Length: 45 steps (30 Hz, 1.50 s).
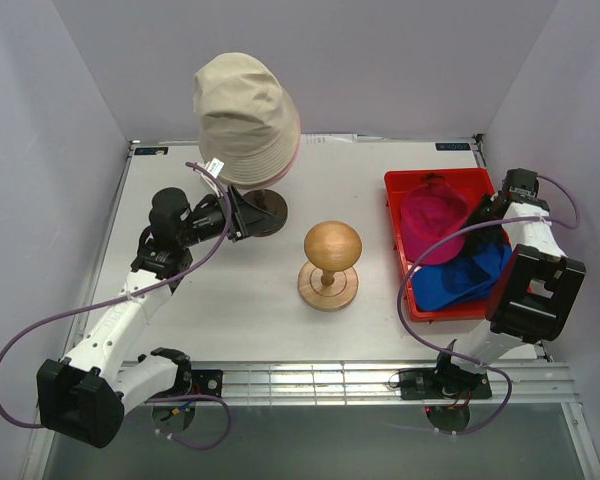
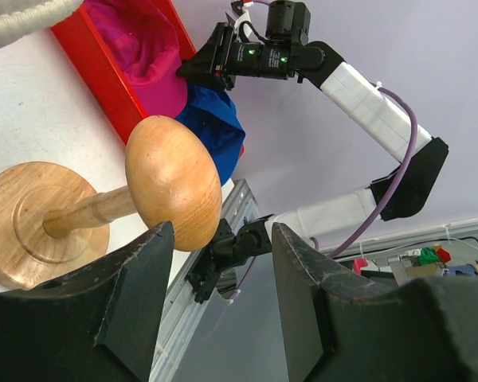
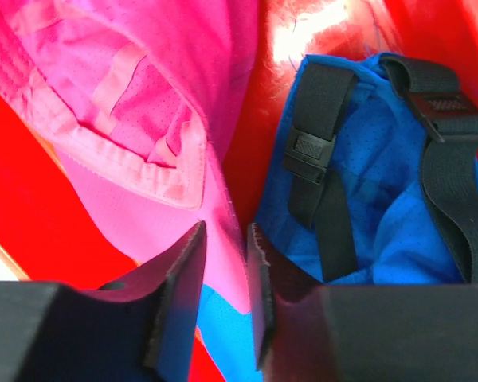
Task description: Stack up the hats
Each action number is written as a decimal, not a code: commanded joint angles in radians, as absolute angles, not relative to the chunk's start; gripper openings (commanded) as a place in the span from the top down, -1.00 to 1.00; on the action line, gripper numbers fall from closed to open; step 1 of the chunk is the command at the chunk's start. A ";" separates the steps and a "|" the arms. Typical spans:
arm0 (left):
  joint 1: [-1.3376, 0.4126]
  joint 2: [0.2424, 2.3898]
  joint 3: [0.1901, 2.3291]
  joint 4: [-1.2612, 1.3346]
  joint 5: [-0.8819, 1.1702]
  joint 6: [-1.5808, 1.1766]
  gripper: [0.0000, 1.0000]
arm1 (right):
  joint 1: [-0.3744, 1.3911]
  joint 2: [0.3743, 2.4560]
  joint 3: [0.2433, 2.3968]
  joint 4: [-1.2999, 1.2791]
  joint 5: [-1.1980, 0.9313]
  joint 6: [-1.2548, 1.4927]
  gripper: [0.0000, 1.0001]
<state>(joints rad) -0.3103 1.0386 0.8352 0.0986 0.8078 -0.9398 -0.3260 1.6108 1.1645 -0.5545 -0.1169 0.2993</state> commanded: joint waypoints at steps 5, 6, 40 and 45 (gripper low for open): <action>-0.342 1.042 0.880 0.112 0.781 -0.920 -0.24 | -0.319 1.608 1.112 -0.488 -0.184 0.316 0.30; -0.345 1.043 0.882 0.113 0.779 -0.919 -0.24 | -0.319 1.605 1.108 -0.485 -0.193 0.322 0.30; -0.698 1.245 1.218 0.006 0.451 -0.585 -0.47 | -0.147 1.325 1.500 -0.739 -0.218 0.434 0.84; -0.799 1.412 1.363 -0.046 0.364 -0.485 -0.47 | -0.042 1.293 1.538 -0.761 -0.149 0.442 0.84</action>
<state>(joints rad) -0.7429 1.3579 1.2804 0.0078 0.4553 -0.5823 -0.0925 1.3281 1.4837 -0.7372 -0.1898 0.4274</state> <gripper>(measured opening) 0.735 0.088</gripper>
